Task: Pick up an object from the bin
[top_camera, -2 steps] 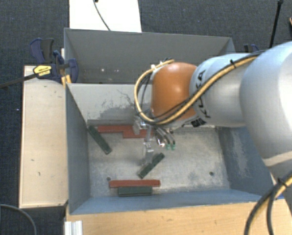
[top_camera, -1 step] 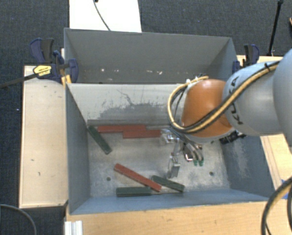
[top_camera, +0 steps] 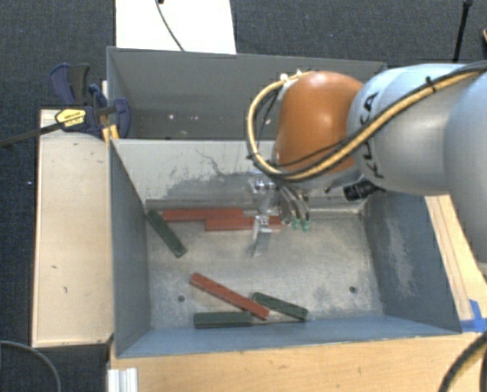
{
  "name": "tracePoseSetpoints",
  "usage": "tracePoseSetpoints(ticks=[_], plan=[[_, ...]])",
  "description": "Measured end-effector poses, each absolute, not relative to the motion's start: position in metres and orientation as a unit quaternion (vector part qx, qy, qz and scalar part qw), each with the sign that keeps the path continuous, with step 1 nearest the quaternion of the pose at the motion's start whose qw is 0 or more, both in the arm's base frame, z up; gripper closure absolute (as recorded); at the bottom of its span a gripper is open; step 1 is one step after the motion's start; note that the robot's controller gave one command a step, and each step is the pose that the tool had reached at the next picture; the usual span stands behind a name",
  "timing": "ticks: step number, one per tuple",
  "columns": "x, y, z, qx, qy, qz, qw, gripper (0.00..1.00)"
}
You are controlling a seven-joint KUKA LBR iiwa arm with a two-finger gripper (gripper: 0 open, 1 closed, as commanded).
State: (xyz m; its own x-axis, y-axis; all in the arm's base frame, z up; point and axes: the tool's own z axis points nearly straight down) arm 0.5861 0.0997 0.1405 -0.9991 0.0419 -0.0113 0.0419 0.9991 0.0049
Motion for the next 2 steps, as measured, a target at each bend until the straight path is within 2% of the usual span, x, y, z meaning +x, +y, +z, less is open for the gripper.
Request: tracePoseSetpoints(ticks=[1, 2], plan=[[0.579, 0.010, 0.067, 0.072, 0.997, -0.001, -0.001, 0.00], [0.590, 0.068, 0.071, 0.086, 0.996, 0.002, 0.003, 0.00]])
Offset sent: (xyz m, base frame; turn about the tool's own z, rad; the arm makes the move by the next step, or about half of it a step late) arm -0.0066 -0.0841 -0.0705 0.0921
